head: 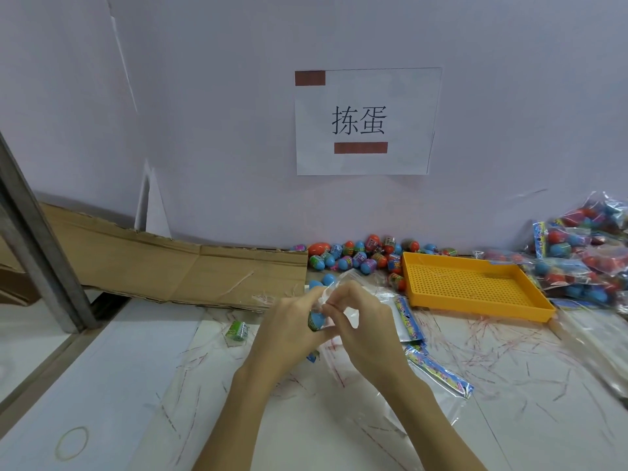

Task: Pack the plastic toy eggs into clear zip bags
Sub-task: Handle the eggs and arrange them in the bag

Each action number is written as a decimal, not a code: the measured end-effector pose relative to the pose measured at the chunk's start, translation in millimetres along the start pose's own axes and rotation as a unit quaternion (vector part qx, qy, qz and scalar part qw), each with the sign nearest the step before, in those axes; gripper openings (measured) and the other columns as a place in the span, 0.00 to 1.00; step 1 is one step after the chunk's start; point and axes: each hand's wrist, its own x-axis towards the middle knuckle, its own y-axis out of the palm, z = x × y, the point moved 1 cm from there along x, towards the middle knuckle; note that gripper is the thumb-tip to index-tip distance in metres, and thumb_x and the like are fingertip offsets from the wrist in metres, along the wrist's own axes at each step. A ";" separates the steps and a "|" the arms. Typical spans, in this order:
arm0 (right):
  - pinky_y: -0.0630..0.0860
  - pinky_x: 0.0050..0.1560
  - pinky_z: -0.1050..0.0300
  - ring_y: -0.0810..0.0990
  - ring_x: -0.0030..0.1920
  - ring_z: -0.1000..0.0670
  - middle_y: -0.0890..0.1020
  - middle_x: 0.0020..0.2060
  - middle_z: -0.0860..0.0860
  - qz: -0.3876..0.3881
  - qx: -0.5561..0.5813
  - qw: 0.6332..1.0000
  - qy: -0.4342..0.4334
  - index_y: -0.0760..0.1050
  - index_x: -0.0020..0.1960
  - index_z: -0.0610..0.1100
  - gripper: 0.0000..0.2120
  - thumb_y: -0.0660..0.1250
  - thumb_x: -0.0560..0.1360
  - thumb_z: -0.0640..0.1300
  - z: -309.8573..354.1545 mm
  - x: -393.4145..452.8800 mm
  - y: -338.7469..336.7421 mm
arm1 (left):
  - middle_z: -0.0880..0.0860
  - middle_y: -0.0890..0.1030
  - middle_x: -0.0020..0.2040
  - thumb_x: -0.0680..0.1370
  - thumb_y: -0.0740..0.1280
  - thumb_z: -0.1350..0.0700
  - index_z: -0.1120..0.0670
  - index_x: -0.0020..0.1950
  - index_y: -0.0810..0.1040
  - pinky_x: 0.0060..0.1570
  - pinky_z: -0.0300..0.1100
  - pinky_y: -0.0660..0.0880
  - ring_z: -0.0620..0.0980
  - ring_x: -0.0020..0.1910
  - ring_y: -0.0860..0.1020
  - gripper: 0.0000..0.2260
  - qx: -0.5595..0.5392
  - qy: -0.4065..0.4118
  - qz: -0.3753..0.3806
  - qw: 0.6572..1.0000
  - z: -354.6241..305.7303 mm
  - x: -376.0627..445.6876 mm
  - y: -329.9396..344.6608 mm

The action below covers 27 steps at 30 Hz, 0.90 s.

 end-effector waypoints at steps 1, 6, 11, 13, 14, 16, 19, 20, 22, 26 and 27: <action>0.78 0.50 0.56 0.79 0.47 0.56 0.81 0.43 0.58 -0.003 -0.013 1.000 -0.003 0.77 0.48 0.50 0.04 0.71 0.79 0.45 -0.5 -0.2 -0.1 | 0.44 0.83 0.51 0.76 0.74 0.40 0.48 0.69 0.76 0.46 0.36 0.70 0.43 0.46 0.77 0.24 0.010 0.003 0.003 1.000 0.1 -1.2 0.2; 0.76 0.50 0.60 0.76 0.47 0.57 0.82 0.44 0.57 -0.010 -0.055 0.997 -0.051 0.79 0.49 0.48 0.03 0.72 0.78 0.47 4.4 -0.6 -3.7 | 0.45 0.80 0.52 0.79 0.73 0.46 0.47 0.64 0.77 0.51 0.38 0.77 0.46 0.51 0.78 0.15 -0.025 -0.021 0.019 0.999 5.0 1.1 0.8; 0.71 0.47 0.73 0.75 0.48 0.62 0.80 0.48 0.60 -0.090 -0.018 0.993 -0.073 0.82 0.54 0.47 0.04 0.70 0.80 0.42 12.1 6.5 -7.9 | 0.44 0.82 0.46 0.75 0.75 0.44 0.48 0.66 0.78 0.43 0.31 0.75 0.41 0.43 0.79 0.22 -0.078 -0.086 -0.022 0.993 16.5 5.6 -2.7; 0.72 0.44 0.73 0.76 0.47 0.62 0.78 0.47 0.61 -0.138 -0.008 0.989 -0.049 0.81 0.55 0.46 0.07 0.69 0.80 0.37 11.0 18.8 -9.7 | 0.48 0.84 0.51 0.72 0.77 0.43 0.48 0.63 0.77 0.46 0.38 0.81 0.44 0.47 0.82 0.22 -0.136 -0.137 -0.057 0.979 21.7 6.9 -5.3; 0.72 0.44 0.72 0.77 0.46 0.61 0.79 0.46 0.60 -0.149 -0.006 0.988 -0.030 0.81 0.54 0.46 0.07 0.68 0.80 0.36 8.2 26.5 -10.4 | 0.49 0.85 0.50 0.71 0.78 0.43 0.49 0.59 0.77 0.45 0.41 0.83 0.45 0.46 0.83 0.21 -0.167 -0.157 -0.078 0.970 23.7 7.2 -5.7; 0.75 0.49 0.67 0.78 0.47 0.57 0.81 0.46 0.57 -0.134 -0.001 0.991 0.028 0.81 0.55 0.45 0.08 0.66 0.80 0.35 -2.5 44.2 -10.0 | 0.47 0.83 0.46 0.69 0.81 0.45 0.49 0.54 0.77 0.41 0.40 0.82 0.44 0.43 0.83 0.20 -0.216 -0.188 -0.120 0.951 27.8 6.1 -5.7; 0.77 0.58 0.57 0.79 0.58 0.49 0.82 0.56 0.48 -0.043 -0.043 0.991 0.119 0.79 0.61 0.41 0.12 0.63 0.81 0.34 -28.6 72.1 -6.6 | 0.46 0.82 0.45 0.68 0.82 0.44 0.49 0.48 0.78 0.37 0.35 0.74 0.43 0.43 0.81 0.19 -0.253 -0.249 -0.150 0.923 32.3 5.7 -6.8; 0.76 0.61 0.55 0.78 0.61 0.47 0.80 0.61 0.46 -0.003 -0.081 0.987 0.136 0.77 0.64 0.41 0.14 0.62 0.80 0.33 -38.9 80.4 -5.7 | 0.47 0.82 0.43 0.68 0.82 0.43 0.51 0.46 0.79 0.37 0.36 0.73 0.44 0.42 0.81 0.18 -0.267 -0.268 -0.148 0.914 34.4 6.3 -6.2; 0.74 0.67 0.50 0.74 0.67 0.44 0.76 0.67 0.45 0.087 -0.173 0.970 0.145 0.74 0.69 0.41 0.19 0.62 0.79 0.31 -58.5 91.8 -6.6 | 0.48 0.83 0.37 0.68 0.81 0.42 0.54 0.44 0.82 0.35 0.36 0.73 0.43 0.36 0.80 0.18 -0.289 -0.287 -0.139 0.903 37.5 7.0 -4.1; 0.72 0.67 0.52 0.70 0.68 0.44 0.73 0.69 0.46 0.160 -0.319 0.930 0.086 0.72 0.72 0.45 0.23 0.66 0.78 0.33 -86.1 98.2 -4.9 | 0.45 0.82 0.33 0.70 0.79 0.41 0.55 0.43 0.82 0.34 0.37 0.72 0.36 0.33 0.82 0.18 -0.294 -0.281 -0.131 0.904 39.8 8.3 -2.1; 0.71 0.65 0.54 0.69 0.66 0.44 0.74 0.67 0.46 0.147 -0.333 0.928 0.076 0.72 0.71 0.46 0.22 0.67 0.79 0.34 -89.2 98.9 -4.6 | 0.46 0.83 0.36 0.70 0.79 0.41 0.54 0.44 0.81 0.35 0.37 0.73 0.38 0.36 0.84 0.18 -0.294 -0.279 -0.127 0.905 39.7 8.2 -1.9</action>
